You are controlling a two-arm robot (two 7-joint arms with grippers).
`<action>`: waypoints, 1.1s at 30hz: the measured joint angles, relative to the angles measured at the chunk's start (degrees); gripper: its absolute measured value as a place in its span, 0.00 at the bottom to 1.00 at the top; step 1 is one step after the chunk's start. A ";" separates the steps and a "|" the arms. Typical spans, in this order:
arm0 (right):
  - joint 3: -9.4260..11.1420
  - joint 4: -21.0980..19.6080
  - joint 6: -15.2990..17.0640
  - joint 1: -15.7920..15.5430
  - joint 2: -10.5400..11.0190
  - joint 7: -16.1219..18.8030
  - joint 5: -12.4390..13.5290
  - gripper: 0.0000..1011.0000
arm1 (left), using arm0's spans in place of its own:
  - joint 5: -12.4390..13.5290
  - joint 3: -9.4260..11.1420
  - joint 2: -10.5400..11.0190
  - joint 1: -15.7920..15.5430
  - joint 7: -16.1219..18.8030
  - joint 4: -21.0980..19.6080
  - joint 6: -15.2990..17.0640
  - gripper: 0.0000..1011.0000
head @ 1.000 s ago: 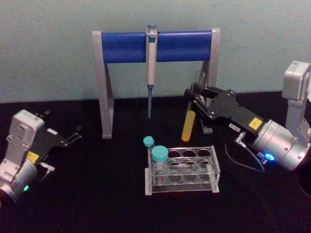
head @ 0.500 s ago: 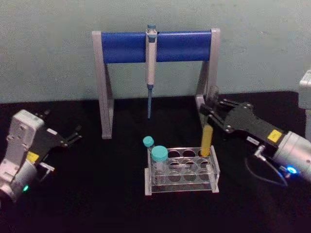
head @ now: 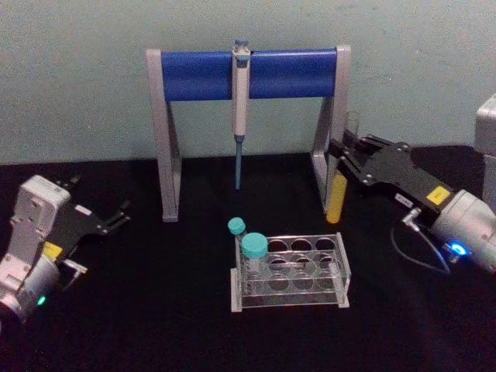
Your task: Pick up the test tube from the test tube rack, shake it, then place it back into the test tube rack.
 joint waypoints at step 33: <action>-1.48 -4.61 1.12 -3.00 6.19 3.20 3.55 0.23 | 0.00 0.00 0.00 0.00 0.00 0.00 0.00 0.99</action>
